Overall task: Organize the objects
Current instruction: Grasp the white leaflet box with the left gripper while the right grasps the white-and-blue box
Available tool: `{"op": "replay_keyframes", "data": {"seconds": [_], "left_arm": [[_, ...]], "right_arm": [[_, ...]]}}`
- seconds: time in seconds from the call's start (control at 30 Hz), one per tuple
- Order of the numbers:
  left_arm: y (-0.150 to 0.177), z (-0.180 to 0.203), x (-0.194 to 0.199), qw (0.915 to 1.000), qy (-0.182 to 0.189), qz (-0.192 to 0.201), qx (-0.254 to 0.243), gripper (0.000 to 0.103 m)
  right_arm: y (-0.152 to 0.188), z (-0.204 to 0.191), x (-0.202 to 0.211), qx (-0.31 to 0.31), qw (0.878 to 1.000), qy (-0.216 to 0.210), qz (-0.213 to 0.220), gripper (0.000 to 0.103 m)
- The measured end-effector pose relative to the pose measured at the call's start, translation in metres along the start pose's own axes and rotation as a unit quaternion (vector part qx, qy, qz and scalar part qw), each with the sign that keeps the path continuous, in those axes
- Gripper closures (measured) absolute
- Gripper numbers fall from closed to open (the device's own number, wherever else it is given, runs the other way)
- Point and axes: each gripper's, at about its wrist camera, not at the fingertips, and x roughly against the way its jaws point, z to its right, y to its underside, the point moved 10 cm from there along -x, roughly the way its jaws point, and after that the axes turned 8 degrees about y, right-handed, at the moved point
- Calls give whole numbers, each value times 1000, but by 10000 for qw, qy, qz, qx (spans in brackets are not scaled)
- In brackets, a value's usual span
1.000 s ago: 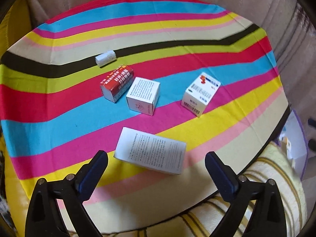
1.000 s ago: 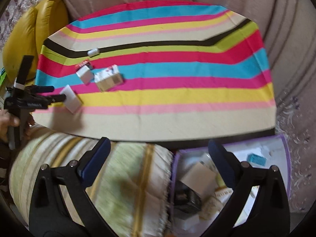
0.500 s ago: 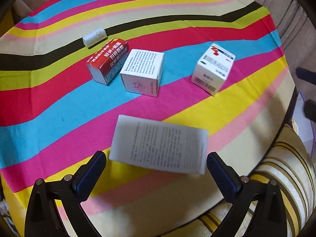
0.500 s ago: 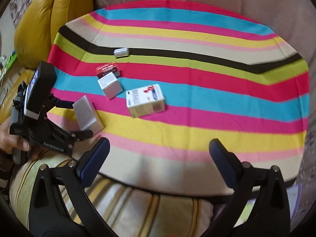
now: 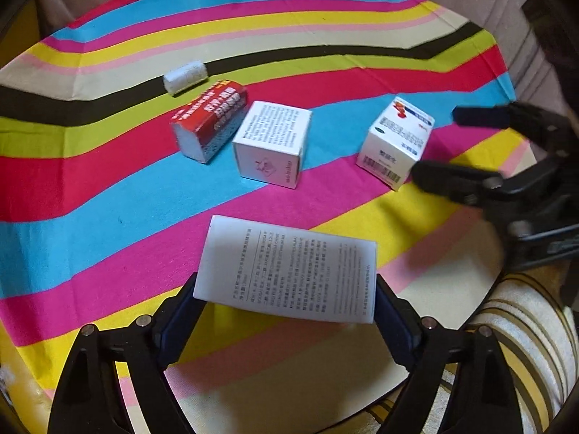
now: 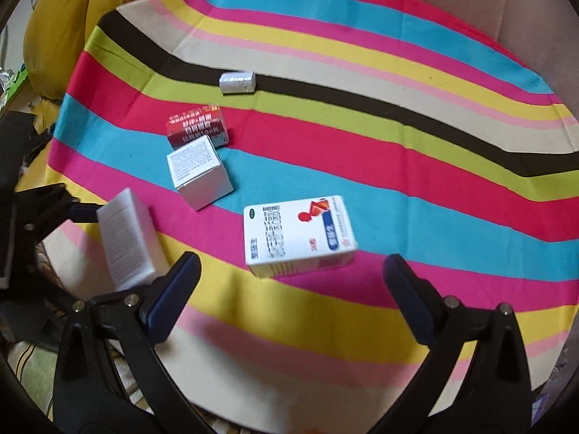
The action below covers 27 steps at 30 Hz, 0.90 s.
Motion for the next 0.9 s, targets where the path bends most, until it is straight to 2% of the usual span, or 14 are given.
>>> {"op": "replay_keyframes", "data": {"seconds": [0.13,0.33,0.43,0.47,0.5,0.9], "left_arm": [[2,-10,1,9997,3,99,210,15],[-1,-11,-1,9996,91,142,228,15],[-2,-10,-4,9997,134,135,182,15],[-1,-9,-4,9997,130,141,179,15],[-2,-9,-3,9996,134,146,182,15],[-8,-5,3,9995,-33,250,209,15]], "right_arm": [[0,-2,-20,24,9999,14,-158,1],[1,4,-40,-145,9992,95,-352,2],[1,5,-42,-200,9991,83,-378,17],[3,4,-44,-215,9989,22,-423,25],[4,3,-45,-241,9986,-41,-466,28],[11,2,-28,-203,9994,87,-275,29]]}}
